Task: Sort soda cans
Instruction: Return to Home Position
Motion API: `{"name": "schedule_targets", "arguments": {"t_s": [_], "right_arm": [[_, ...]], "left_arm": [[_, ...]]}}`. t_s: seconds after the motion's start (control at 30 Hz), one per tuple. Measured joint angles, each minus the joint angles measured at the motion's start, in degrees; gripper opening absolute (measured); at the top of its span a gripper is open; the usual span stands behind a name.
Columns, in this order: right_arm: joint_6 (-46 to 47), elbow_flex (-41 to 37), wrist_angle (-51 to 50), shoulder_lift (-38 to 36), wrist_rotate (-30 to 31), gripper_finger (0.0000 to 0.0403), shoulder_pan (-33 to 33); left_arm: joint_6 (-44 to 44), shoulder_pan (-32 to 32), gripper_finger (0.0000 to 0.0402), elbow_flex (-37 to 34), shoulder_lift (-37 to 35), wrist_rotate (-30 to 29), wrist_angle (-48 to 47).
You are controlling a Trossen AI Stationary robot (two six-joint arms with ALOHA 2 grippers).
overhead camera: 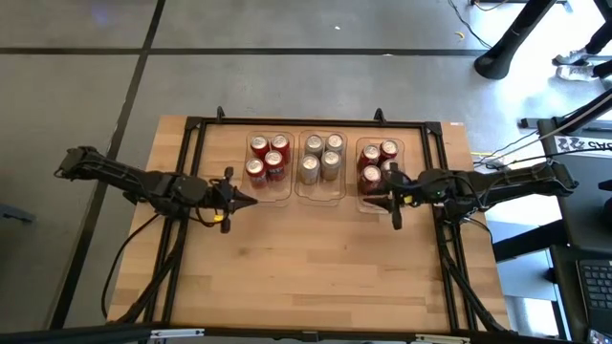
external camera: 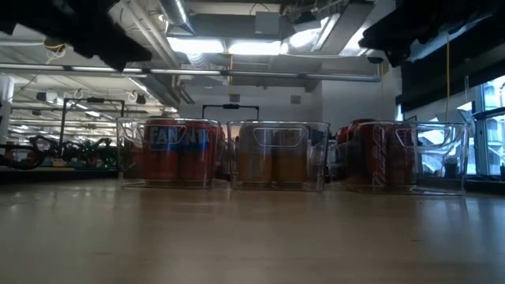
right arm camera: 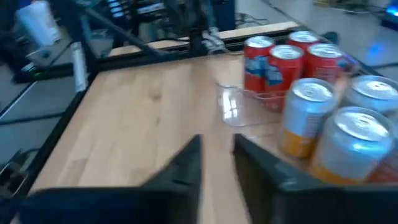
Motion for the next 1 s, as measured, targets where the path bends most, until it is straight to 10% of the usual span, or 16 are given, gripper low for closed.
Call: {"name": "schedule_targets", "arguments": {"t_s": [0.13,1.0], "right_arm": [[-4.2,0.0,0.0,-0.4,-1.4,0.0012,0.0],[-9.3,-27.8,12.1,-41.8,-4.7,0.0049,0.0]], "left_arm": [[-0.9,0.8,0.0001,-5.2,-4.6,2.4,3.8],[-2.9,2.9,0.0003,-22.7,-35.8,2.3,6.2]]}}
